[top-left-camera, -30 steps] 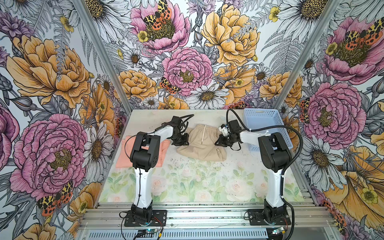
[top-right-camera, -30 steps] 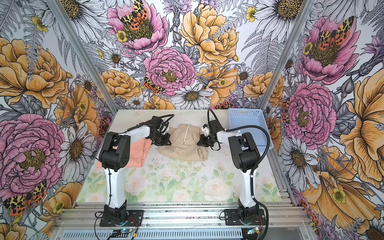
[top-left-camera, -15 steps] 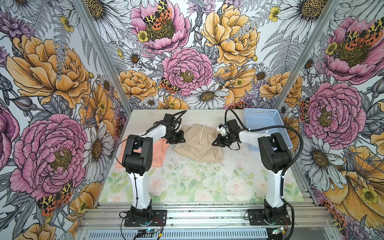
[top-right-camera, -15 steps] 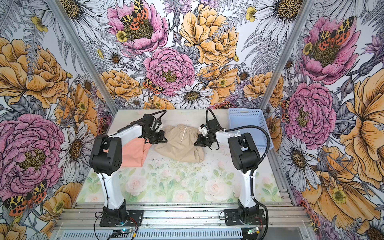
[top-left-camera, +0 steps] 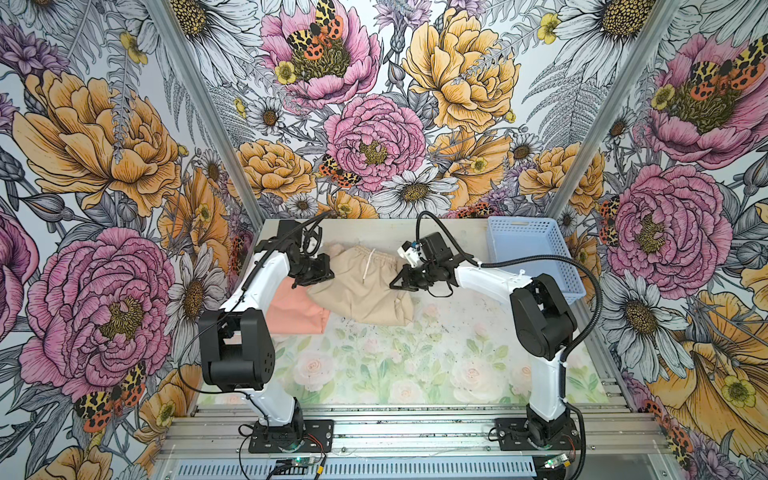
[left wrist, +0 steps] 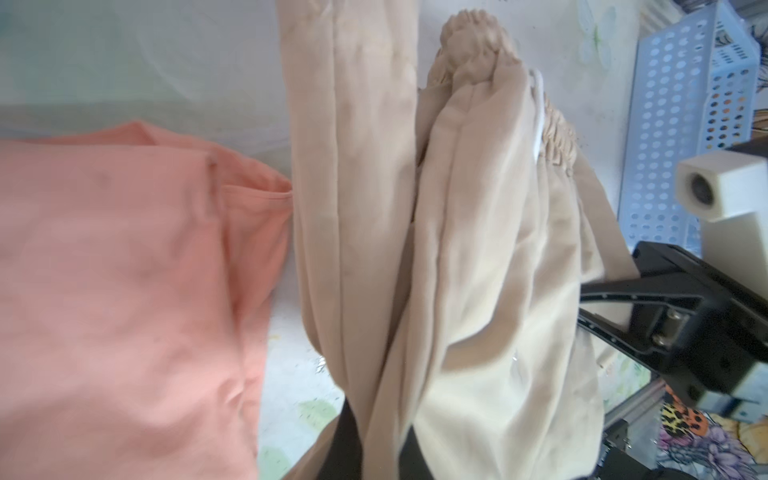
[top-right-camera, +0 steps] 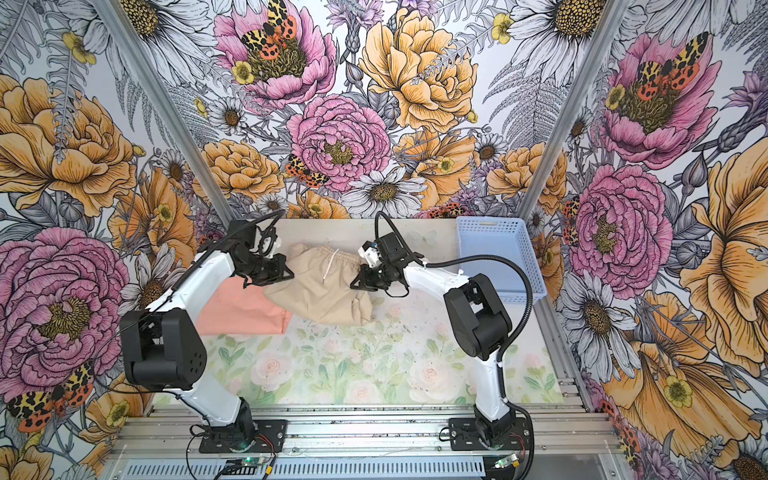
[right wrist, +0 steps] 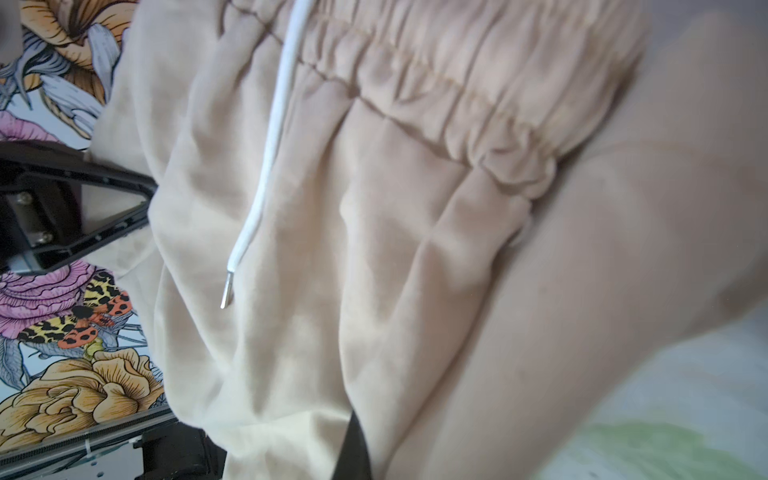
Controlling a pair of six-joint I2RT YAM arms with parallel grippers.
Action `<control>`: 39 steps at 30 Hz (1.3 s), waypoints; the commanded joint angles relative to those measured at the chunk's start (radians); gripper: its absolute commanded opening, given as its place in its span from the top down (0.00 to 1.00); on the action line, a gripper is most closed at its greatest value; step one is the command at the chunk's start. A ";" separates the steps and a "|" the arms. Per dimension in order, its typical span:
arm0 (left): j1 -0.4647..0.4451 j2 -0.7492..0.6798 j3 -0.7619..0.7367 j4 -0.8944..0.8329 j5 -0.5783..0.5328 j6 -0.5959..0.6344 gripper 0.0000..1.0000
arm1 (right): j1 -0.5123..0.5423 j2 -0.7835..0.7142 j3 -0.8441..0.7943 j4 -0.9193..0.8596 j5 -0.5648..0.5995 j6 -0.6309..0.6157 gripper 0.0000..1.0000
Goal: Fold and stack the mixed laundry pile
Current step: 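Carry the trousers with both grippers onto the folded pink shirt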
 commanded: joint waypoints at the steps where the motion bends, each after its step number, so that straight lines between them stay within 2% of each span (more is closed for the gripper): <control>1: 0.109 -0.064 -0.027 -0.034 -0.121 0.057 1.00 | 0.076 0.052 0.117 0.065 0.029 0.075 1.00; 6: 0.263 -0.109 -0.047 -0.015 -0.254 0.054 1.00 | 0.180 0.208 0.320 0.094 0.078 0.135 1.00; 9: 0.356 -0.119 -0.048 0.015 -0.274 0.054 1.00 | 0.218 0.319 0.453 0.099 0.081 0.164 1.00; 14: 0.443 -0.101 -0.072 0.098 -0.282 0.053 1.00 | 0.262 0.452 0.628 0.099 0.092 0.181 1.00; 27: 0.493 0.038 -0.051 0.180 -0.308 0.070 1.00 | 0.258 0.655 0.898 0.097 0.097 0.232 1.00; 39: 0.504 0.170 -0.025 0.202 -0.332 0.071 1.00 | 0.249 0.709 0.881 0.095 0.104 0.258 1.00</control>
